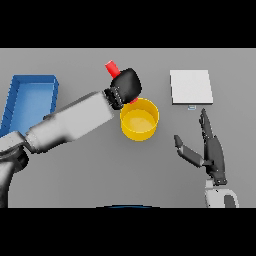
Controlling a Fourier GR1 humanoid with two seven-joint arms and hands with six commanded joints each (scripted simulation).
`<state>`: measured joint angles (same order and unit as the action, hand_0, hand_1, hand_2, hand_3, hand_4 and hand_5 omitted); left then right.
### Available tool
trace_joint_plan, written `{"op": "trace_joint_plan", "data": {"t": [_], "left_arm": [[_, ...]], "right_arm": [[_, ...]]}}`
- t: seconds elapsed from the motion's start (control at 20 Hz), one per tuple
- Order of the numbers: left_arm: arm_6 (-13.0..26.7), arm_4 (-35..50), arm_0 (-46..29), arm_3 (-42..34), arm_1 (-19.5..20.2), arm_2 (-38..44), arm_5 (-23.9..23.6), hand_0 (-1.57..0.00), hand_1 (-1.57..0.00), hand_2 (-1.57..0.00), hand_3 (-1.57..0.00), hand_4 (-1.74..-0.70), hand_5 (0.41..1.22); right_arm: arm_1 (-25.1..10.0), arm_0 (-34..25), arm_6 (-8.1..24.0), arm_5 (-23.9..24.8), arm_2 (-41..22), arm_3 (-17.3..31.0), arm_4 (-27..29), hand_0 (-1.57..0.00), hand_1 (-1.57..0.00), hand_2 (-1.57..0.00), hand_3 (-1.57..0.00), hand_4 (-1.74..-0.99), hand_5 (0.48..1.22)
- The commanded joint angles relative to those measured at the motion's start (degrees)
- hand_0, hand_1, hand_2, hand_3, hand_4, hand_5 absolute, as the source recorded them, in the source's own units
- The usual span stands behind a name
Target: Pick up the red beaker and tilt it to pour out 1 green nut into yellow bowl. Pick up the yellow bowl and place it on the metallic measuring scale.
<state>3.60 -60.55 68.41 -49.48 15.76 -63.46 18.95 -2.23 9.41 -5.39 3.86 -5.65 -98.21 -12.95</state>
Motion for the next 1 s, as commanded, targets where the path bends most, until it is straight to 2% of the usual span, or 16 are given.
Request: {"op": "trace_joint_plan", "data": {"t": [0.0, 0.1, 0.2, 0.3, 0.4, 0.5, 0.65, 0.75, 0.8, 0.85, 0.95], "left_arm": [[-0.04, -0.58, 0.9, 0.83, -0.47, -0.94, 0.32, -1.57, -1.57, -1.57, -1.56, -1.74, 1.221], [-1.44, -1.63, 2.63, 2.58, -0.57, -3.28, 1.26, -1.57, -1.57, -1.57, -1.57, -1.74, 1.221], [-2.43, -2.46, 4.59, 3.05, -1.02, -5.15, 1.94, -1.57, -1.57, -1.57, -1.57, -1.73, 1.221], [-3.66, -3.1, 5.45, 2.83, -1.14, -7.31, 2.76, -1.57, -1.57, -1.57, -1.57, -1.73, 1.221], [-4.52, -4.28, 6.61, 4.62, -1.86, -9.48, 1.55, -1.57, -1.57, -1.57, -1.57, -1.73, 1.221], [-5.16, -4.96, 7.74, 5.48, -2.53, -11.0, 0.28, -1.57, -1.57, -1.57, -1.57, -1.73, 1.221], [-7.0, -4.35, 10.6, 5.24, -1.24, -11.55, 1.09, -1.57, -1.57, -1.57, -1.57, -1.73, 1.221], [-7.88, -3.17, 13.75, 6.11, 0.07, -10.07, -0.07, -1.57, -1.57, -1.57, -1.57, -1.73, 1.221], [-8.05, -2.37, 15.22, 6.83, 0.97, -8.96, -1.09, -1.57, -1.57, -1.57, -1.49, -1.73, 1.221], [-8.29, -1.68, 17.36, 8.02, 1.96, -7.84, -1.24, -1.57, -1.57, -1.4, -1.51, -1.68, 1.221], [-9.0, 0.44, 20.52, 10.42, 3.59, -5.28, -3.06, -1.57, -1.57, -1.46, -1.04, -1.7, 1.221]], "right_arm": [[-0.35, -0.67, 0.34, 0.19, 0.1, 0.08, -0.43, 0.0, 0.0, 0.0, 0.0, -1.27, 0.588], [-0.86, -0.41, 0.66, 0.73, 0.1, -0.98, -1.32, 0.0, 0.0, 0.0, 0.0, -1.25, 0.583], [0.24, -0.32, 0.45, 1.12, -0.64, -0.34, -1.8, 0.0, 0.0, 0.0, 0.0, -1.225, 0.583], [-0.54, -0.58, 0.18, 0.73, 0.14, 0.06, -1.14, 0.0, 0.0, 0.0, 0.0, -1.214, 0.589], [-0.07, -0.29, -1.09, 1.17, -0.33, 0.22, -1.78, 0.0, 0.0, 0.0, 0.0, -1.206, 0.591], [0.13, -0.57, -0.88, 1.37, -0.47, 1.14, -2.19, 0.0, 0.0, 0.0, 0.0, -1.209, 0.593], [0.28, -0.78, -0.09, 1.87, -0.94, 0.32, -3.18, 0.0, 0.0, 0.0, 0.0, -1.206, 0.592], [-0.04, -0.35, -1.14, 1.74, -0.57, 0.25, -2.71, 0.0, 0.0, 0.0, 0.0, -1.209, 0.592], [0.14, -0.22, -1.5, 1.95, -0.85, -0.06, -3.04, 0.0, 0.0, 0.0, 0.0, -1.203, 0.592], [-0.26, -0.58, -1.11, 1.76, -0.53, -0.28, -2.78, 0.0, 0.0, 0.0, 0.0, -1.201, 0.592], [-0.13, -0.53, -1.83, 1.57, -0.25, 0.81, -2.13, 0.0, 0.0, 0.0, 0.0, -1.186, 0.596]]}}
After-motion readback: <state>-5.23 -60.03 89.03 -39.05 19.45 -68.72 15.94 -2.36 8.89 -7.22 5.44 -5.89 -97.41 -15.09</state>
